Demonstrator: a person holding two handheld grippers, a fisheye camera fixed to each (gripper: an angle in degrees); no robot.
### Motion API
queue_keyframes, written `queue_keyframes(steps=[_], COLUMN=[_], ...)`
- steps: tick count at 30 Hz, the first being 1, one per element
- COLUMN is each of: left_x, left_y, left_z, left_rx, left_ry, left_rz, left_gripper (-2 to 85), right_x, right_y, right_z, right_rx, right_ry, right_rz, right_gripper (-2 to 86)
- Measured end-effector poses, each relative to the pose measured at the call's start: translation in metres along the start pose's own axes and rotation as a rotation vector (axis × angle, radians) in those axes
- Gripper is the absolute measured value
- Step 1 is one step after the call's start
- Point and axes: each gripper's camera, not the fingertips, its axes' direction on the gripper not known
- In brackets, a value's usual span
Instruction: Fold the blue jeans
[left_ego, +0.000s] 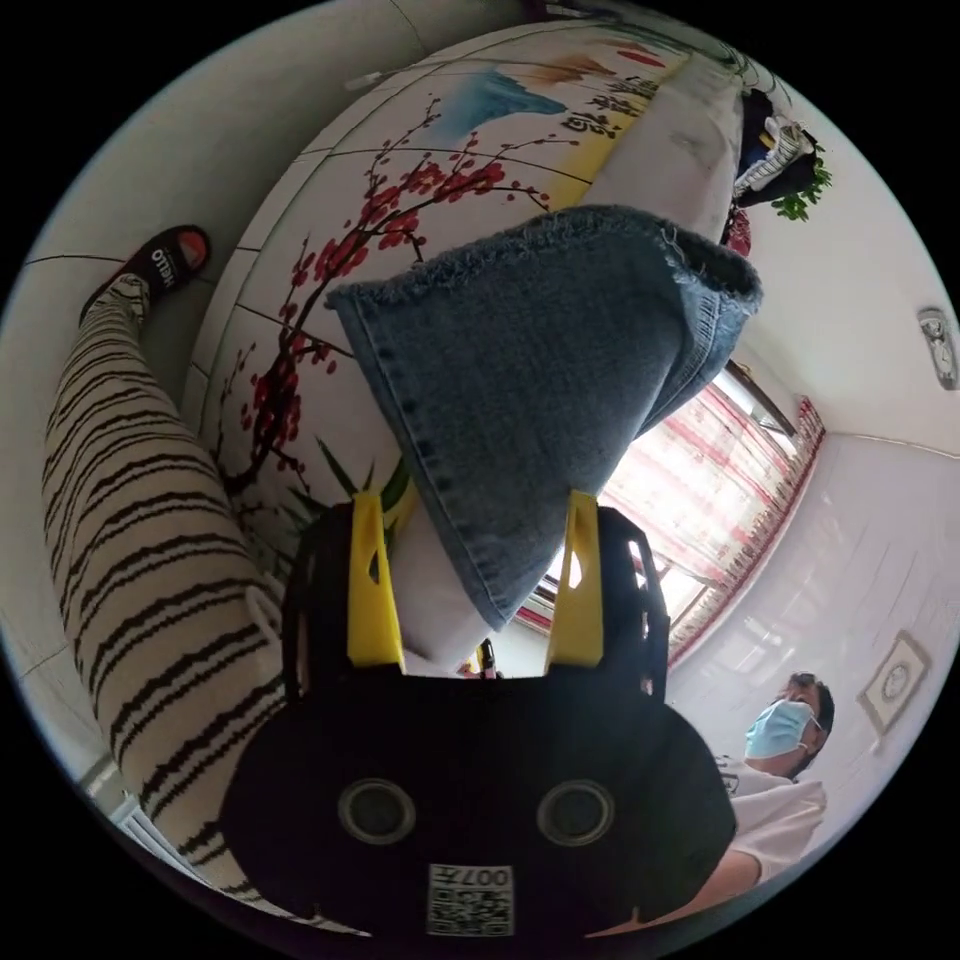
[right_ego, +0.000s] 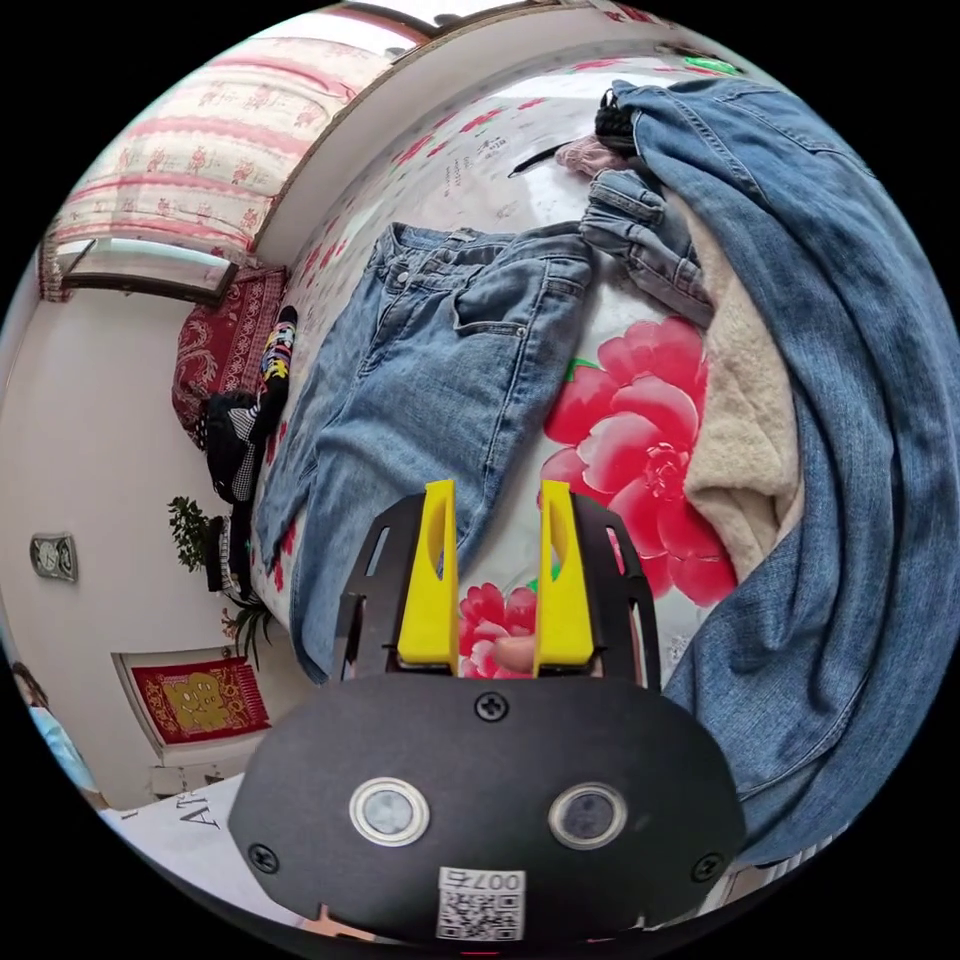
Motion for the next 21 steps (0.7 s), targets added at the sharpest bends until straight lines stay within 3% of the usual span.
queue_keyframes(steps=[2, 8, 13, 18, 21], left_x=[0.001, 0.036, 0.103, 0.202, 0.262], left_y=[-0.005, 0.011, 0.042, 0.095, 0.130], left_z=[-0.009, -0.042, -0.054, -0.059, -0.076], left_rx=[-0.008, 0.071, 0.032, 0.002, 0.027], left_ry=[0.075, 0.065, 0.073, 0.023, 0.045], left_rz=[0.058, 0.184, 0.362, 0.579, 0.729], left_gripper=[16.1, 2.3, 0.3, -0.3, -0.3], right_x=[0.011, 0.040, 0.050, 0.037, 0.013], right_y=[-0.005, -0.026, -0.033, -0.009, 0.011], right_z=[0.000, 0.014, 0.007, -0.063, -0.116], right_rx=[0.009, -0.013, -0.031, 0.114, 0.171], right_ry=[-0.008, -0.098, -0.120, -0.494, -0.545], right_rz=[0.012, 0.083, 0.100, -0.038, -0.231], right_gripper=[8.8, 7.5, 2.6, 0.2, -0.1])
